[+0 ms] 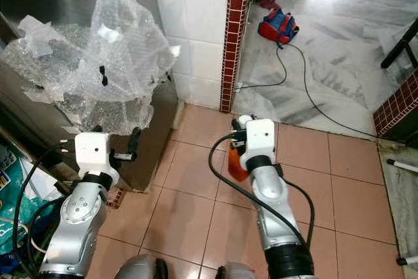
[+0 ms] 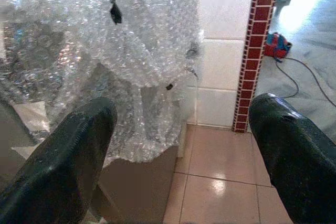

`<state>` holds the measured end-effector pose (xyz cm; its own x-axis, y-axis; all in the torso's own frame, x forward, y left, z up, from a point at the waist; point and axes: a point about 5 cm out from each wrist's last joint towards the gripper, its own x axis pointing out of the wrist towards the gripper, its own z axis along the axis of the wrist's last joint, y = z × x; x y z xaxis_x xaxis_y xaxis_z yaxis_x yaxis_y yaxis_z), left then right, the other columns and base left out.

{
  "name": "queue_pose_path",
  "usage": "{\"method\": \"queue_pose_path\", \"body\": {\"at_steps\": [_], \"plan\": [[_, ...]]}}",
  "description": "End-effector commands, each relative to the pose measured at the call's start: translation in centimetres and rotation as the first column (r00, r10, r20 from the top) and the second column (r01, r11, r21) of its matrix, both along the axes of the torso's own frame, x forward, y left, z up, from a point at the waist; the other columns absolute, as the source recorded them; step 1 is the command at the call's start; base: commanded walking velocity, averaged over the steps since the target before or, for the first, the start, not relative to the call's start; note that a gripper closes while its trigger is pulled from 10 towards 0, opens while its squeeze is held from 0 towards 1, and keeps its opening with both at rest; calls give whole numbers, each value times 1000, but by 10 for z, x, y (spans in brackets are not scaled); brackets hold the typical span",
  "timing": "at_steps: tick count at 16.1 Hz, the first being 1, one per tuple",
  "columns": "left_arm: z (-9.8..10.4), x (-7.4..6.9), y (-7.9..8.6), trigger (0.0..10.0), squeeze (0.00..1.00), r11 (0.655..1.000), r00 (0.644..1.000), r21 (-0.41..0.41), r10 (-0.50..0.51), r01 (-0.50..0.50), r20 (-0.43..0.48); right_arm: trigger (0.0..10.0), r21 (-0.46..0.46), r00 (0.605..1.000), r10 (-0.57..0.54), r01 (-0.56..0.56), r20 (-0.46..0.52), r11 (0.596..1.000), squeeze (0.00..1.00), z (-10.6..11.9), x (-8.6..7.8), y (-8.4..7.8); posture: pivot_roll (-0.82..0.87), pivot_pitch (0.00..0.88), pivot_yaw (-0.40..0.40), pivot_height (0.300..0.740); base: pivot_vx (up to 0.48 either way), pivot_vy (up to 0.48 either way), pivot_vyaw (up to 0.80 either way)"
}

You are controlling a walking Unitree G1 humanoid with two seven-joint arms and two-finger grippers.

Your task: Restocking fridge

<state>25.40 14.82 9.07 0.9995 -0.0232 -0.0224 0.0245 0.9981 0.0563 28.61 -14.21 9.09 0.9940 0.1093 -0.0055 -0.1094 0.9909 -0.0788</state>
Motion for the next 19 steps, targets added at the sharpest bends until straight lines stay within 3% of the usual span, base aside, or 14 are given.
{"method": "queue_pose_path", "body": {"at_steps": [1,4,19], "plan": [[-2,-1,3,10000,0,1000,1000,18,11,-10,-9,10000,6,1000,7,-8,23,1000,0,5,2,2,81,83,25,740,0,0,0],[-3,-3,11,10000,0,998,997,18,68,-68,-22,10000,7,1000,8,-8,18,1000,0,4,3,2,83,84,24,740,0,0,0],[-4,-2,12,10000,0,998,998,25,65,-64,-23,10000,-19,1000,15,-15,1,1000,0,3,4,4,81,83,24,740,0,0,0]]}}
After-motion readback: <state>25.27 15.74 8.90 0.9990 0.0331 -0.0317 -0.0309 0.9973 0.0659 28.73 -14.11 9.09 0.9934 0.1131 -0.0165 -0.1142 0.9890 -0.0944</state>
